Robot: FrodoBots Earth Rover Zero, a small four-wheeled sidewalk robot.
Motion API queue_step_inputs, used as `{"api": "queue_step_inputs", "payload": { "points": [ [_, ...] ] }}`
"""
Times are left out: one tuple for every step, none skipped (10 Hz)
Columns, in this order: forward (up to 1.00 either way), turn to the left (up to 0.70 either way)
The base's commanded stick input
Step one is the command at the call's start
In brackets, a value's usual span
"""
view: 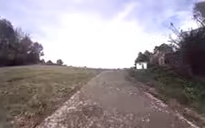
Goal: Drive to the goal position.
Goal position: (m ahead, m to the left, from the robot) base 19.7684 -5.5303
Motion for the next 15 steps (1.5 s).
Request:
{"api": "queue_step_inputs", "payload": {
  "points": [
    [0.85,-0.31],
    [0.85,-0.33],
    [0.85,-0.34],
    [0.85,-0.34],
    [0.85,-0.21],
    [0.85,-0.01],
    [0.85,0.00],
    [0.85,0.00],
    [0.85,0.00],
    [0.85,0.00],
    [0.85,0.00],
    [0.85,0.00],
    [0.85,0.00],
    [0.85,0.00],
    [0.85,0.00]
  ]
}}
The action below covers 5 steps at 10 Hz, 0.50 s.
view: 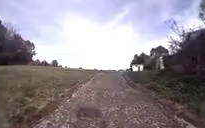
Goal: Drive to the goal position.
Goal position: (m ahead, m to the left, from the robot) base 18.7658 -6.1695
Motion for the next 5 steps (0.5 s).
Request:
{"api": "queue_step_inputs", "payload": {
  "points": [
    [0.85,0.00],
    [0.85,0.00],
    [0.85,0.00],
    [0.85,0.00],
    [0.85,0.00]
  ]
}}
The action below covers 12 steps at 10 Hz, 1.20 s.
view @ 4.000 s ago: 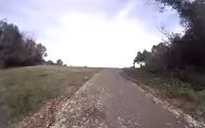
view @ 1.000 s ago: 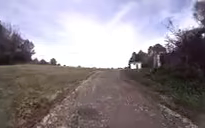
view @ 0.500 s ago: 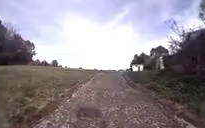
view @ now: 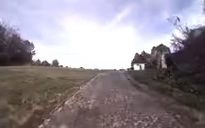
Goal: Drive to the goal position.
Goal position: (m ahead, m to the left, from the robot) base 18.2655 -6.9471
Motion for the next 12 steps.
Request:
{"api": "queue_step_inputs", "payload": {
  "points": [
    [0.85,0.00],
    [0.85,0.00],
    [0.85,-0.01],
    [0.85,-0.13],
    [0.85,-0.34],
    [0.85,-0.34],
    [0.85,-0.34],
    [0.85,-0.34],
    [0.85,-0.04],
    [0.85,0.00],
    [0.85,0.00],
    [0.85,0.00]
  ]
}}
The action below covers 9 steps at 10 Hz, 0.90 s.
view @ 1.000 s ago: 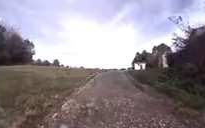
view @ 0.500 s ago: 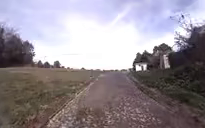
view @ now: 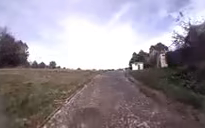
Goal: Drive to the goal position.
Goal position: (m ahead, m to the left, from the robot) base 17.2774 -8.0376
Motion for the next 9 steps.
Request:
{"api": "queue_step_inputs", "payload": {
  "points": [
    [0.85,0.00],
    [0.85,0.00],
    [0.85,0.00],
    [0.85,0.00],
    [0.85,0.00],
    [0.85,0.00],
    [0.85,0.00],
    [0.85,0.00],
    [0.85,0.00]
  ]
}}
